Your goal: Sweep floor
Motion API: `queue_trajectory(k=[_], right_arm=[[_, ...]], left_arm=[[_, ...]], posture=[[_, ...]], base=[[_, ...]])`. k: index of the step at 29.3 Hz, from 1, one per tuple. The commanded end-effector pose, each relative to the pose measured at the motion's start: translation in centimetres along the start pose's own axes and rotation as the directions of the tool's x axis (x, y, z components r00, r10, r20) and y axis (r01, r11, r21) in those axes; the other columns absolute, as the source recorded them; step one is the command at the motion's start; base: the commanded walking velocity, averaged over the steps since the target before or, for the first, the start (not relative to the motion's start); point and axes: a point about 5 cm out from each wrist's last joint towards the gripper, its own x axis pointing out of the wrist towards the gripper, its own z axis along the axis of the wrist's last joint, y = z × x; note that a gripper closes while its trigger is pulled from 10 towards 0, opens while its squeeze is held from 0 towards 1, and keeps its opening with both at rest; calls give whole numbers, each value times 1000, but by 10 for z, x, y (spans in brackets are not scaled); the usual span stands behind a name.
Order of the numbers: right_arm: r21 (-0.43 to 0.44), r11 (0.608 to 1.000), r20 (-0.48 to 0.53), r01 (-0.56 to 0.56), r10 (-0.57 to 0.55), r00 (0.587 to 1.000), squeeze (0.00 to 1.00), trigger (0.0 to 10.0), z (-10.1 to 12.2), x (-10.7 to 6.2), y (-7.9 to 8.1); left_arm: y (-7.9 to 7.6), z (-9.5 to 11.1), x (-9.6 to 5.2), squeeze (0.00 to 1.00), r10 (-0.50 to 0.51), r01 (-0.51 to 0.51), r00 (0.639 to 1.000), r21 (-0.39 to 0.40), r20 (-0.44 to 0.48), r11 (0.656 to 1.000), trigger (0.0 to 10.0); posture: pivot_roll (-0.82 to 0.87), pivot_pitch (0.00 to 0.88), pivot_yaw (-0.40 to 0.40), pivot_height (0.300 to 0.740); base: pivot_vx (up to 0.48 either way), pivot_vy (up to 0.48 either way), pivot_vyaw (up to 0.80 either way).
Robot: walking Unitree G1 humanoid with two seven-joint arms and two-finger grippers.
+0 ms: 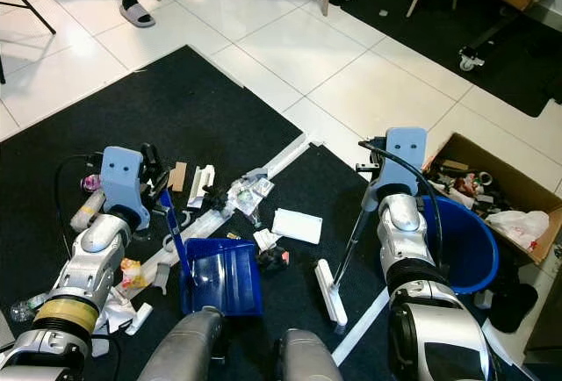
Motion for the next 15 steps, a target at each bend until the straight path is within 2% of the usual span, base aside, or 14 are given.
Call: queue_trajectory(k=[1,6,9,10,12,15], right_arm=[[-36,999,17,-17,17,1000,0,10000,6,3,-1],[-75,996,2,-48,48,999,0,10000,7,5,1],[-72,996,-7,-57,57,998,0,10000,6,6,4],[-63,996,-9,-63,63,998,0,10000,6,6,7],[-56,996,-9,-65,64,998,0,10000,6,6,9],[-58,996,-9,-65,64,998,0,10000,6,6,9]], left_arm=[[3,-4,-3,0,27,-27,1000,18,-8,999,10000],[3,0,-6,0,30,-30,1000,14,8,999,10000],[3,-6,-7,0,35,-34,999,19,-18,999,10000],[2,-19,-9,0,46,-45,997,15,-59,999,10000],[1,-26,-11,0,57,-55,995,16,-83,998,10000],[3,-30,-12,0,90,-87,993,39,-80,995,10000]], posture=[[1,81,-55,740],[9,79,-61,740],[9,80,-63,740],[10,75,-63,740],[10,75,-63,740],[9,74,-66,740]], base=[[0,0,0],[0,0,0],[0,0,0],[0,0,0],[0,0,0],[0,0,0]])
